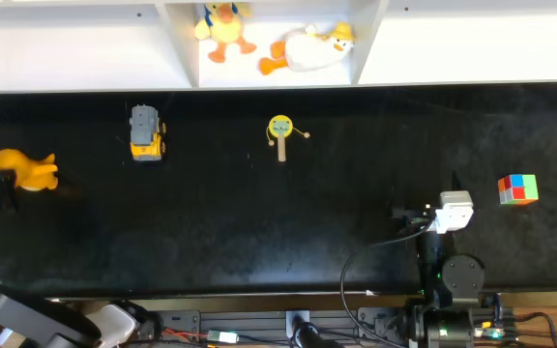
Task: Store Toys
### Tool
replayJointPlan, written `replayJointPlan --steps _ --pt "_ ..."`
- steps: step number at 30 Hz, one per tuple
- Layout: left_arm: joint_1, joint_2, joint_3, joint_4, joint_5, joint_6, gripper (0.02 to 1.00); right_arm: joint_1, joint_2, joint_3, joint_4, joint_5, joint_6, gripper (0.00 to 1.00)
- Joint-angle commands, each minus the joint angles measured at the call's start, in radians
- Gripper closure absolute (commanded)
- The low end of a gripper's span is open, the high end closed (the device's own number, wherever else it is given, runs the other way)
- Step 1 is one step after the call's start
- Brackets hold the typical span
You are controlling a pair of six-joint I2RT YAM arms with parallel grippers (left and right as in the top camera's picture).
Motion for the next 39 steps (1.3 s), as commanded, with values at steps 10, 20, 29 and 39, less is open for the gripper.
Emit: replayJointPlan --steps 10,20,29,39 --pt "0.003 -0.023 0.027 -0.032 0.048 -0.039 0.956 -0.005 -0.009 -0.013 0.005 0.008 0.011 0.005" --pt "-0.054 -0.052 0.027 0.032 0.092 -0.204 0.980 -0.005 -0.009 -0.013 0.005 0.008 0.011 0.005" --pt "-0.134 -0.085 0.027 0.228 0.071 -0.347 0.980 -0.005 -0.009 -0.013 0.005 0.008 0.011 0.005" --pt "-0.145 -0.142 0.027 0.306 0.002 -0.459 0.982 -0.005 -0.009 -0.013 0.005 0.008 0.011 0.003"
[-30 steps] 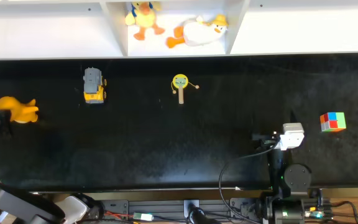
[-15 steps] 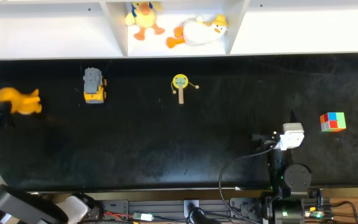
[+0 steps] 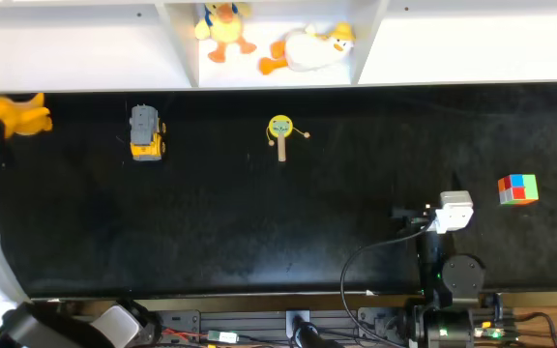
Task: Store Toys
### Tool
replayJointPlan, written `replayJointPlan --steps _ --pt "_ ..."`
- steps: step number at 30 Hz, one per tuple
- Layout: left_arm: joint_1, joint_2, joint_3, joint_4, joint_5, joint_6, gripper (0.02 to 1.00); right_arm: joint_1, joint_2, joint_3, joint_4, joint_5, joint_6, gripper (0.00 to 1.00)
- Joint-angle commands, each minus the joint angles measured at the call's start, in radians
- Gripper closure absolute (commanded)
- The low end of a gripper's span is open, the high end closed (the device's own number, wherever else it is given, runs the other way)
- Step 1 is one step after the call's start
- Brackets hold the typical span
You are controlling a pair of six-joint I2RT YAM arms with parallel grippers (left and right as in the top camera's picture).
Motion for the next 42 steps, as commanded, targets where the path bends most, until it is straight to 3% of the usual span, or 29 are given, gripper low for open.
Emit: replayJointPlan --steps 1,17,42 --pt "-0.002 -0.045 0.027 0.049 -0.048 -0.106 0.980 -0.005 -0.009 -0.013 0.005 0.008 0.011 0.005" --pt "-0.083 0.038 0.027 0.262 -0.056 -0.219 0.980 -0.005 -0.009 -0.013 0.005 0.008 0.011 0.005" --pt "-0.084 0.135 0.045 0.347 -0.055 -0.249 0.969 -0.005 -0.009 -0.013 0.005 0.008 0.011 0.005"
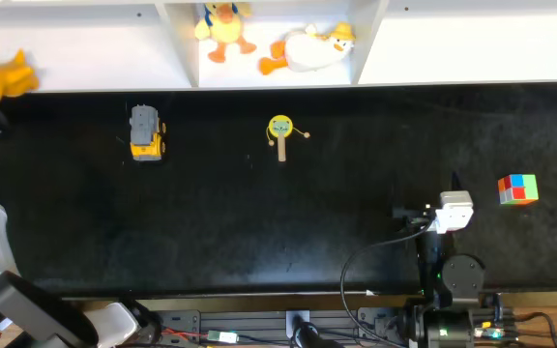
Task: Store Toys
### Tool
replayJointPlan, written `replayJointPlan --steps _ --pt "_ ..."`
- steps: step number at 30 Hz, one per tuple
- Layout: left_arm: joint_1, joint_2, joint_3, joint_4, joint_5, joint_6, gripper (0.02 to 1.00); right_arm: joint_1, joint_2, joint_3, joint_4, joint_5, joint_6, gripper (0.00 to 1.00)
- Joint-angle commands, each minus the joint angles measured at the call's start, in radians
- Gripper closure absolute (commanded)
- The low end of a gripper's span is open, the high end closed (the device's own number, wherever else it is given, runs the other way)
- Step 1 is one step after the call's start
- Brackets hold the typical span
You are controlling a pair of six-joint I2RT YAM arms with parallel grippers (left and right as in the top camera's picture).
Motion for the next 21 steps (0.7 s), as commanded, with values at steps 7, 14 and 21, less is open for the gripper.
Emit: replayJointPlan --steps 7,14,21 --pt "-0.013 0.055 0.193 -0.226 0.000 0.031 0.980 -0.005 -0.009 -0.013 0.004 0.009 0.011 0.005" --pt "-0.058 0.081 0.225 -0.277 -0.024 0.070 0.980 -0.005 -0.009 -0.013 0.004 0.009 0.011 0.005" --pt "-0.117 0.090 0.225 -0.281 -0.110 0.069 0.972 -0.005 -0.009 -0.013 0.004 0.009 0.011 0.007"
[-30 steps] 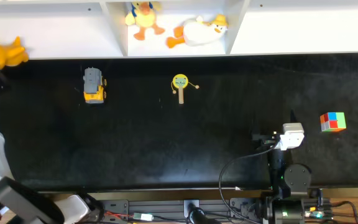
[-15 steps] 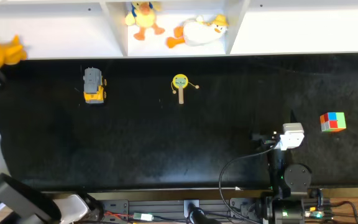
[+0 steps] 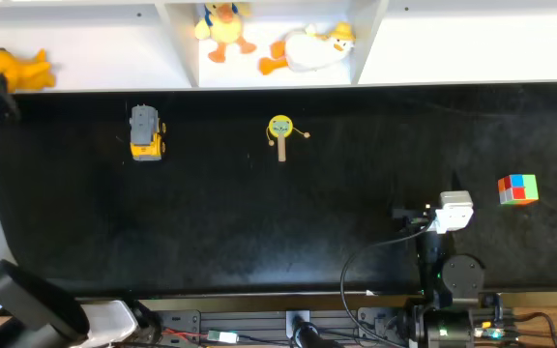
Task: Store Toys
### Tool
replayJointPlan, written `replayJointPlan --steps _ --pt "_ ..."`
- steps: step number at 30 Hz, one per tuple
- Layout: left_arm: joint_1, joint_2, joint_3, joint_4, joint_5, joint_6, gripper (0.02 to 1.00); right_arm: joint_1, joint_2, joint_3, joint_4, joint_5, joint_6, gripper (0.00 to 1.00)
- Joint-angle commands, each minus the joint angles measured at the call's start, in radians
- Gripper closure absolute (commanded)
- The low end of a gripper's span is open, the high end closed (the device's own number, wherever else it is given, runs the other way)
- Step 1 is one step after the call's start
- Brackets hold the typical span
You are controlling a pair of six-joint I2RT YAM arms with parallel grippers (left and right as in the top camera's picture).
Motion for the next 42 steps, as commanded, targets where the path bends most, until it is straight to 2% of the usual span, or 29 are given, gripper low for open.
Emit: replayJointPlan --steps 1,11,30,42 --pt "-0.025 0.021 0.027 0.004 -0.048 0.023 0.972 -0.005 -0.009 -0.013 0.004 0.008 0.011 0.005" --pt "-0.025 0.037 0.027 0.008 -0.090 0.008 0.974 -0.005 -0.009 -0.013 0.004 0.008 0.011 0.007" --pt "-0.027 0.082 0.027 0.088 -0.088 -0.039 0.974 -0.005 -0.009 -0.013 0.004 0.008 0.011 0.005" --pt "-0.082 0.086 0.027 0.136 -0.111 -0.038 0.965 -0.005 -0.009 -0.013 0.004 0.008 0.011 0.005"
